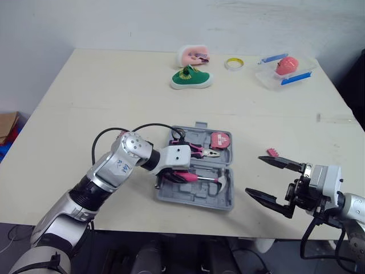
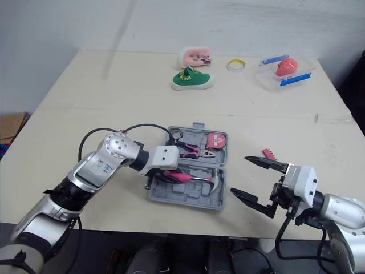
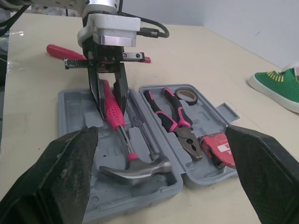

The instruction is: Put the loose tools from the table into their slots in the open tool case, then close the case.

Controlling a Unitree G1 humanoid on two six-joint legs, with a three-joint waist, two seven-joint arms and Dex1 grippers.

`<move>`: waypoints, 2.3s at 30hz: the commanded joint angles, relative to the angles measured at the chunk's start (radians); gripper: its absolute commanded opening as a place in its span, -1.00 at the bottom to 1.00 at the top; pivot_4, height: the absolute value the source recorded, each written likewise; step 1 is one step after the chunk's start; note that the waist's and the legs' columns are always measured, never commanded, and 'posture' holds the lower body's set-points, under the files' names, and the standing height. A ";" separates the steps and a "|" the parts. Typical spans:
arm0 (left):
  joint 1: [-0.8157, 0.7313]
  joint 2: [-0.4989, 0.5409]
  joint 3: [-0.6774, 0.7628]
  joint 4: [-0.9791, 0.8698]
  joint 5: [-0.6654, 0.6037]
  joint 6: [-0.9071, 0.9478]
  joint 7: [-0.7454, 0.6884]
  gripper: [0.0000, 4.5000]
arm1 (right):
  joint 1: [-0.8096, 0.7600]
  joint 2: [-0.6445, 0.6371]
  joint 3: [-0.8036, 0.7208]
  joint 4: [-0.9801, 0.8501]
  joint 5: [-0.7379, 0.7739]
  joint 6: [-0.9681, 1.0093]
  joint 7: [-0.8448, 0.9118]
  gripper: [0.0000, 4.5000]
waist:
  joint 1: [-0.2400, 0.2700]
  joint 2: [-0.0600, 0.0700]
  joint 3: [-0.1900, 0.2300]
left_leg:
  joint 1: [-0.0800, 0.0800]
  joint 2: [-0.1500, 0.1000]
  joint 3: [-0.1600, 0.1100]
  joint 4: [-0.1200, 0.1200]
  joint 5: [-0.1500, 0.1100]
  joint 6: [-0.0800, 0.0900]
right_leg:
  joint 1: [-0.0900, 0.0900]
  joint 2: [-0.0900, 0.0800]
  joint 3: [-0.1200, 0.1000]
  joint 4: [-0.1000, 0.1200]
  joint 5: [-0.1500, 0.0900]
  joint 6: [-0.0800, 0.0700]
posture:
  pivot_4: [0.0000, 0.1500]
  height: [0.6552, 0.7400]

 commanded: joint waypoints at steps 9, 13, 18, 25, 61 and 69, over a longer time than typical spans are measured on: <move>-0.025 -0.012 -0.039 -0.033 0.032 0.040 0.014 -0.75 | 0.065 0.032 -0.042 0.069 -0.003 -0.137 0.072 1.00 | -0.001 0.000 0.000 | 0.000 0.000 0.000 0.000 0.000 0.000 | 0.000 0.000 0.000 0.000 0.000 0.000 | 1.00 1.00; -0.024 -0.012 -0.039 -0.031 0.031 0.042 0.008 -0.75 | 0.095 0.041 -0.047 0.085 -0.002 -0.174 0.089 1.00 | 0.000 0.000 0.000 | 0.000 0.000 0.000 0.000 0.000 0.000 | 0.000 0.000 0.000 0.000 0.000 0.000 | 1.00 1.00; -0.017 -0.014 -0.021 -0.043 0.015 0.064 0.009 -0.75 | 0.139 0.056 -0.058 0.129 -0.002 -0.239 0.131 1.00 | 0.000 0.000 0.000 | 0.000 0.000 0.000 0.000 0.000 0.000 | 0.000 0.000 0.000 0.000 0.000 0.000 | 1.00 1.00; -0.003 -0.017 0.056 -0.079 -0.047 0.010 0.016 0.13 | 0.170 0.058 -0.069 0.173 0.005 -0.289 0.170 1.00 | -0.001 0.000 0.000 | 0.000 0.000 0.000 0.000 0.000 0.000 | 0.000 0.000 0.000 0.000 0.000 0.000 | 1.00 1.00; 0.230 -0.179 0.234 0.159 -0.228 -0.330 0.088 -0.97 | 0.122 0.002 -0.068 0.085 0.002 -0.163 0.080 1.00 | 0.001 0.001 0.000 | 0.001 0.000 -0.002 0.002 0.000 0.000 | 0.002 -0.001 -0.002 0.001 0.000 0.000 | 1.00 1.00; 0.234 -0.202 0.212 0.219 -0.167 -0.343 0.154 -0.97 | 0.136 0.006 -0.066 0.043 -0.003 -0.135 0.048 1.00 | 0.001 0.001 0.000 | 0.001 0.000 -0.002 0.002 0.000 0.000 | 0.002 -0.001 -0.002 0.001 0.000 0.000 | 1.00 1.00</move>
